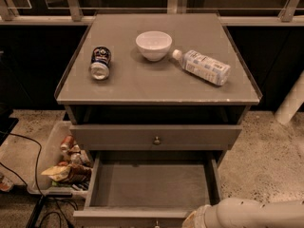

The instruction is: Close middle drawer

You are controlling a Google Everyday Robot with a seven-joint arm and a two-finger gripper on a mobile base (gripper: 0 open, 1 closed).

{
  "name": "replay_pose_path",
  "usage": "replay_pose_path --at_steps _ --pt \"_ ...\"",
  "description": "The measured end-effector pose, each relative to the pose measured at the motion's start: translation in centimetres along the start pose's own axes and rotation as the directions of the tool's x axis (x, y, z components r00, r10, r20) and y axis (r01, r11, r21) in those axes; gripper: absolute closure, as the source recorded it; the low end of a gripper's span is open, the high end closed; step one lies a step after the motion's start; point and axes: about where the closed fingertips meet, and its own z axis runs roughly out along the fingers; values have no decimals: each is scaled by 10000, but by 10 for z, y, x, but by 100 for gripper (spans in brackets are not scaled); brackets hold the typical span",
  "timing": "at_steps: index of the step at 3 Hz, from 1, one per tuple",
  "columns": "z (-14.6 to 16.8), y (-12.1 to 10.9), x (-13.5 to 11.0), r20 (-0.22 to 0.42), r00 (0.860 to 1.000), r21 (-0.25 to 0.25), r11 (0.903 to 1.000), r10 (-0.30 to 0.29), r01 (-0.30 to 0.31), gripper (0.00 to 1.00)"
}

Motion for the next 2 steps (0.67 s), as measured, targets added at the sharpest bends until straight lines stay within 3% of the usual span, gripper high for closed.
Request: replay_pose_path --at_steps 2 --pt "0 0 0 0 10000 -1 10000 0 0 36"
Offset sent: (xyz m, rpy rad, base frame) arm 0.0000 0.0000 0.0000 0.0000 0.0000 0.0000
